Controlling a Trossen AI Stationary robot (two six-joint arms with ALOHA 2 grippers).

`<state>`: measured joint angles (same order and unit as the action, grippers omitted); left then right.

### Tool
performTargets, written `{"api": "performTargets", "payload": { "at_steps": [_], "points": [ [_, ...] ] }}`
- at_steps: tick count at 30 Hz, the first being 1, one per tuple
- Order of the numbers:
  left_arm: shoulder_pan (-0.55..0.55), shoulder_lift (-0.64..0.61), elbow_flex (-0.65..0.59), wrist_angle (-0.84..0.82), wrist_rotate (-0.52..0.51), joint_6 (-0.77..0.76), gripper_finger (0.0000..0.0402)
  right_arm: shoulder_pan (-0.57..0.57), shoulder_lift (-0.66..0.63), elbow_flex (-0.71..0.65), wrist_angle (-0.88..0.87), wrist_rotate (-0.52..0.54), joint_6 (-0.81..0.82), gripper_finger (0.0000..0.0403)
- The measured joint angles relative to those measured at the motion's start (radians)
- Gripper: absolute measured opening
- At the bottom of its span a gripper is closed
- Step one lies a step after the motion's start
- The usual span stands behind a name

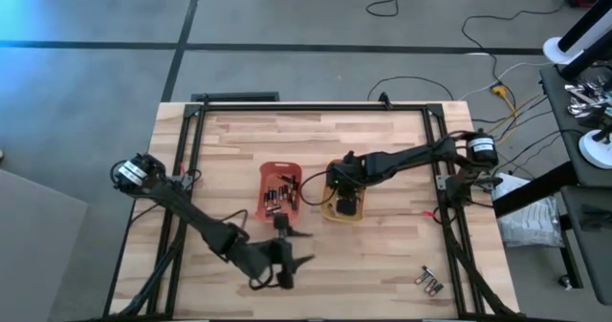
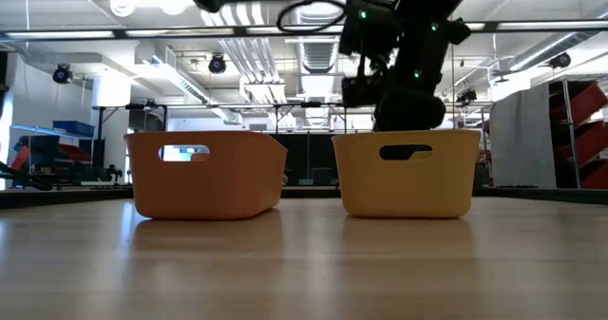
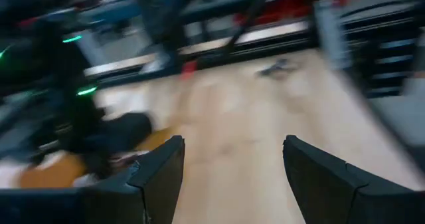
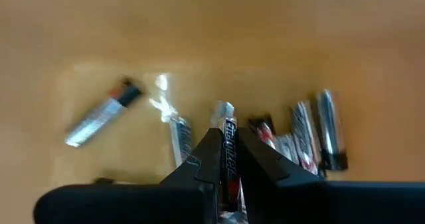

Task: Sort batteries
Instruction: Put the black-silver battery into the yellow bin

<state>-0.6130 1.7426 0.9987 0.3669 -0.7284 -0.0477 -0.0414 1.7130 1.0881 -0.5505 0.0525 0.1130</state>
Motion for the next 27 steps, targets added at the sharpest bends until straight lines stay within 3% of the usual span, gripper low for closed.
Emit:
{"api": "performTargets", "payload": {
  "at_steps": [4,13,20,27],
  "points": [
    [-0.004,-0.050,-0.131,0.135,0.128,0.027,0.0233,-0.015,0.000,-0.017,-0.009,0.043,0.032,0.0029],
    [0.002,-0.183,-0.409,0.571,0.134,0.005,0.0233,-0.018,0.000,-0.019,-0.011,0.056,0.051,0.0029],
    [0.001,-0.195,-0.453,0.684,0.137,0.005,0.0233,-0.018,0.002,-0.027,0.017,0.066,0.072,0.0032],
    [0.001,-0.189,-0.412,0.648,0.137,0.013,0.0233,-0.018,0.002,-0.029,0.032,0.099,0.094,0.0081]
  ]
}}
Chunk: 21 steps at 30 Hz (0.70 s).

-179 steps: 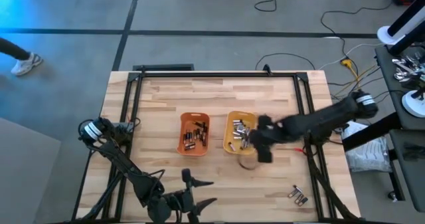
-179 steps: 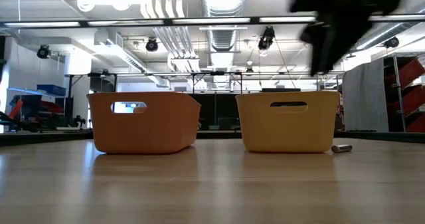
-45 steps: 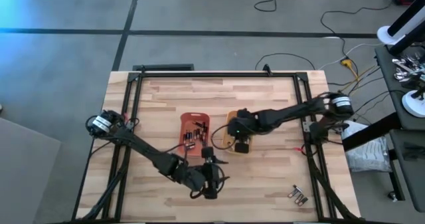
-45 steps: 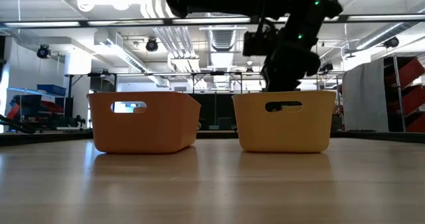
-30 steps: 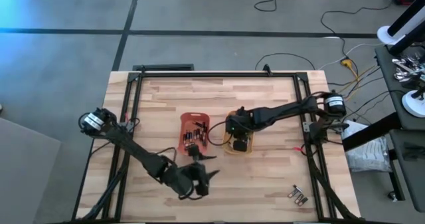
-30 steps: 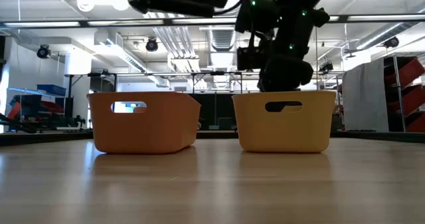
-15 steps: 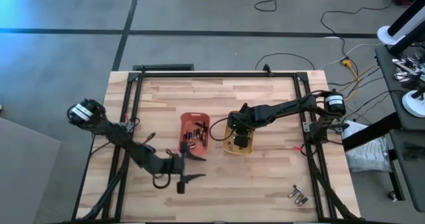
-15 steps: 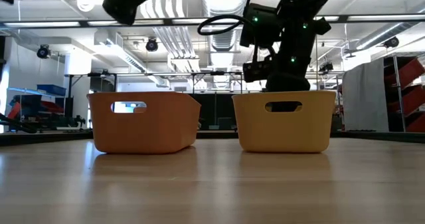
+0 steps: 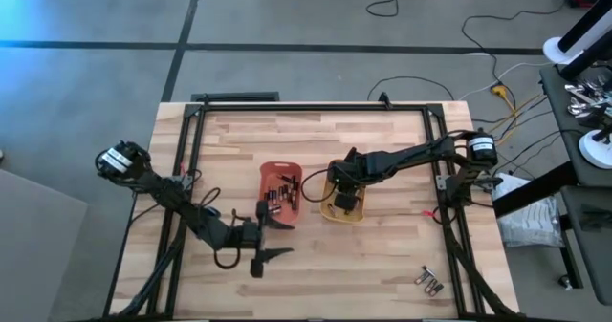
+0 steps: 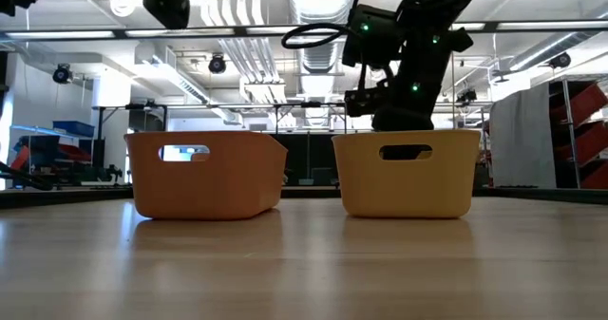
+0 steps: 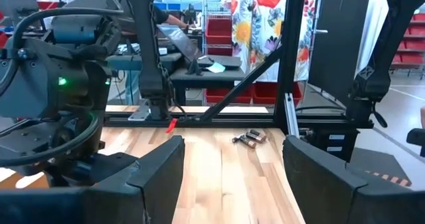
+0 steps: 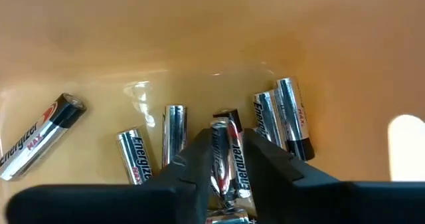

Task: Sort batteries
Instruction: Put the black-silver battery into the yellow bin, then put the brown-black battery into the orange bin

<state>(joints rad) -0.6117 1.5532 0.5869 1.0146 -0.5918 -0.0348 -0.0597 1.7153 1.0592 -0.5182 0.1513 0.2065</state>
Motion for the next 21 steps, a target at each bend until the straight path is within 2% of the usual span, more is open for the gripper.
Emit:
{"api": "performTargets", "payload": {
  "at_steps": [4,10,16,21],
  "points": [
    [0.000,0.000,0.025,-0.041,0.000,0.001,0.0233,0.000,-0.002,0.000,-0.005,0.000,0.019,0.0112],
    [0.000,0.000,0.064,-0.102,-0.002,0.033,0.0233,0.035,-0.063,0.061,-0.104,0.024,0.067,0.0142],
    [0.000,0.001,0.113,-0.200,-0.108,0.049,0.0233,0.182,-0.187,0.101,-0.168,0.171,0.101,0.0137],
    [0.001,0.001,0.165,-0.263,-0.222,0.046,0.0233,0.346,-0.301,0.083,-0.189,0.196,0.224,0.0128]
  ]
}}
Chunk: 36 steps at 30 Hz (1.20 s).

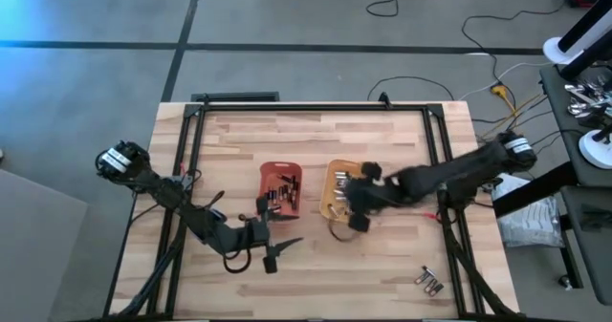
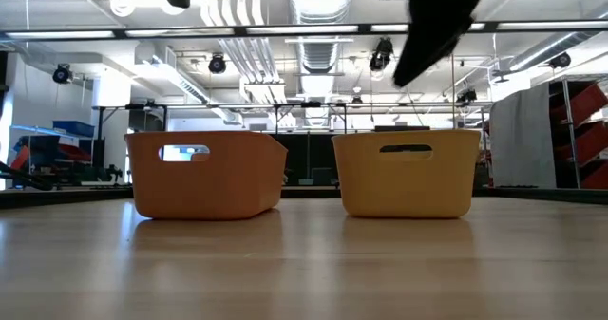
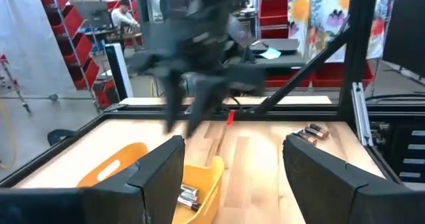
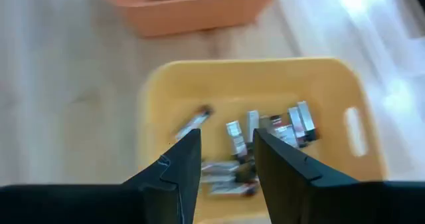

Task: Sort batteries
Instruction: Put the brown-black battery into the orange bin

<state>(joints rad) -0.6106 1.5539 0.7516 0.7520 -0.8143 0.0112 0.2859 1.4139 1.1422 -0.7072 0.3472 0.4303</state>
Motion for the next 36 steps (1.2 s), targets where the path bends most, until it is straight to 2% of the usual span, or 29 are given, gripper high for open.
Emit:
{"api": "performTargets", "payload": {
  "at_steps": [4,10,17,24,26,31,36],
  "points": [
    [0.000,0.004,0.044,-0.100,-0.006,-0.025,0.0233,0.179,-0.059,-0.037,-0.003,0.095,0.043,0.0129],
    [0.003,0.051,0.102,-0.162,-0.007,-0.036,0.0233,0.388,-0.074,-0.048,-0.086,0.220,0.265,0.0131],
    [0.024,0.157,0.196,-0.170,-0.012,-0.013,0.0233,0.512,-0.035,-0.061,-0.146,0.229,0.429,0.0126],
    [0.032,0.241,0.268,-0.204,-0.014,0.007,0.0233,0.618,-0.005,-0.068,-0.132,0.223,0.506,0.0155],
    [0.032,0.245,0.268,-0.205,-0.014,0.008,0.0233,0.641,0.010,-0.084,-0.132,0.173,0.573,0.0167],
    [0.034,0.245,0.265,-0.209,-0.014,0.007,0.0233,0.666,0.068,-0.130,-0.136,-0.114,0.738,0.0199],
    [0.037,0.245,0.265,-0.207,-0.014,0.002,0.0233,0.700,0.137,-0.135,-0.114,-0.317,0.760,0.0221]
  ]
}}
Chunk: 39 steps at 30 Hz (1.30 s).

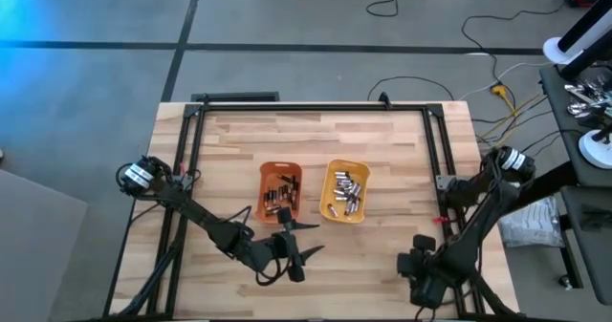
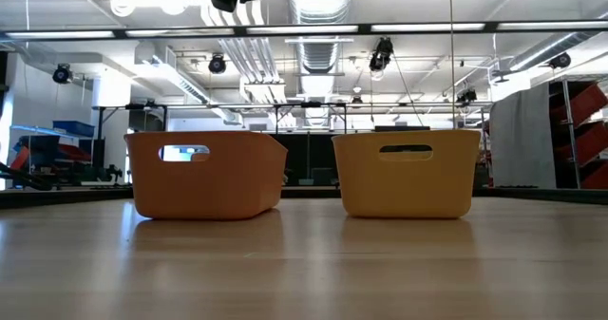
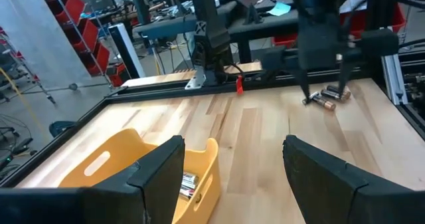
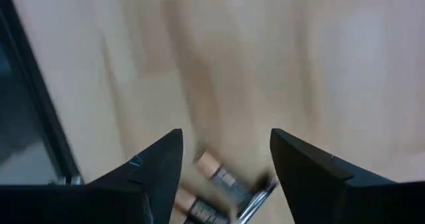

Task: Sort batteries
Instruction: Put the brown-black battery into the orange bin

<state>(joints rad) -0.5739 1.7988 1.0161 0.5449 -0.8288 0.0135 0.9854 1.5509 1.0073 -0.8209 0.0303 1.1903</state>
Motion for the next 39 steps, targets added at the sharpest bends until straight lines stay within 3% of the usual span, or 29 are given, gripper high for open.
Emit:
{"api": "performTargets", "payload": {
  "at_steps": [6,14,30,34,39],
  "points": [
    [0.000,0.000,-0.003,-0.010,0.000,-0.004,0.0233,0.050,0.083,0.000,0.040,-0.111,-0.084,0.0229],
    [0.002,0.000,-0.003,-0.011,0.000,-0.004,0.0233,0.061,0.154,0.001,0.034,-0.109,-0.097,0.0199],
    [0.003,0.000,-0.011,-0.029,0.034,-0.035,0.0233,0.045,0.153,-0.006,0.027,-0.080,-0.122,0.0037],
    [0.026,0.000,-0.038,-0.019,0.199,-0.052,0.0233,0.022,0.101,-0.004,0.026,0.024,-0.143,0.0036],
    [0.059,0.000,-0.085,0.058,0.262,-0.086,0.0233,-0.016,-0.017,-0.004,0.022,0.260,-0.148,0.0049]
  ]
}}
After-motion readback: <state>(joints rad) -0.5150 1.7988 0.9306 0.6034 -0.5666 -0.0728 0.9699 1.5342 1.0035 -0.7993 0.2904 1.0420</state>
